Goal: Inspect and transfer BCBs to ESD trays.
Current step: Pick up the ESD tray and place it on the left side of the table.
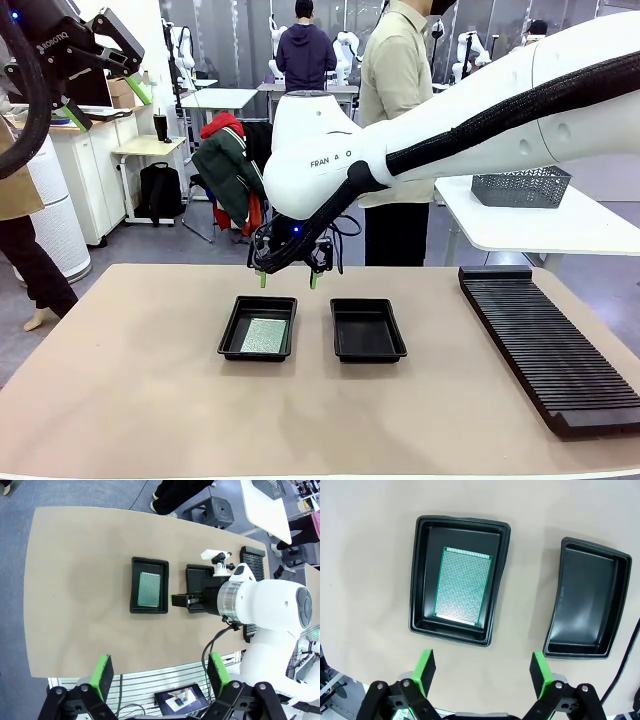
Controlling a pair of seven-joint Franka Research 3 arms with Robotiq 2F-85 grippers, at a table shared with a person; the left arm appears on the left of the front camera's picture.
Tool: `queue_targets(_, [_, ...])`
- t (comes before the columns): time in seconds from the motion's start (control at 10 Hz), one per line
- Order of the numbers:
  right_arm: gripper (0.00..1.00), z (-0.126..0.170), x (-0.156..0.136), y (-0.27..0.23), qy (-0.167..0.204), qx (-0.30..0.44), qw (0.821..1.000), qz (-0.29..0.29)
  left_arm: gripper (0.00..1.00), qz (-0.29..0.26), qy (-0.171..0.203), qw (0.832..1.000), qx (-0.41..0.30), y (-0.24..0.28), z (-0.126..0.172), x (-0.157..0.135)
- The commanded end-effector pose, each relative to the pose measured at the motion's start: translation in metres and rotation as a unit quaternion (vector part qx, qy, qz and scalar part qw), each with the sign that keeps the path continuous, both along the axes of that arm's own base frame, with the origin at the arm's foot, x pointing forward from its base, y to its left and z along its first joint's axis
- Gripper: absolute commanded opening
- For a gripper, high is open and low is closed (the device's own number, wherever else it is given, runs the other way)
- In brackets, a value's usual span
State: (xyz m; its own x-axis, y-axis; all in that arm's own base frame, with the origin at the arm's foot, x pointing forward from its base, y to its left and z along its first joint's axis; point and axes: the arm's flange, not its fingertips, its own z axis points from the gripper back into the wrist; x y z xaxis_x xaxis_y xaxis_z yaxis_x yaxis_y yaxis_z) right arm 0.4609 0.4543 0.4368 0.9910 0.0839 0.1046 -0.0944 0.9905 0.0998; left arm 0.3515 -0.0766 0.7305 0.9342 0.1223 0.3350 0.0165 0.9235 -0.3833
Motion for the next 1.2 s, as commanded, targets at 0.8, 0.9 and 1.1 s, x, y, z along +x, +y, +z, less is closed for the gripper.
queue_targets(0.8, [1.00,0.044,-0.005,-0.126,0.026,0.201,0.979,-0.025,1.00,0.072,-0.015,0.997,0.004,-0.030,-0.099,0.027])
queue_targets(0.9, [1.00,0.046,-0.004,-0.138,0.032,0.220,0.975,-0.015,1.00,0.078,-0.011,0.997,-0.008,-0.034,-0.120,0.031])
queue_targets(1.1, [1.00,0.048,-0.001,-0.156,0.033,0.235,0.971,-0.011,1.00,0.067,0.014,0.998,0.004,-0.043,-0.152,0.038])
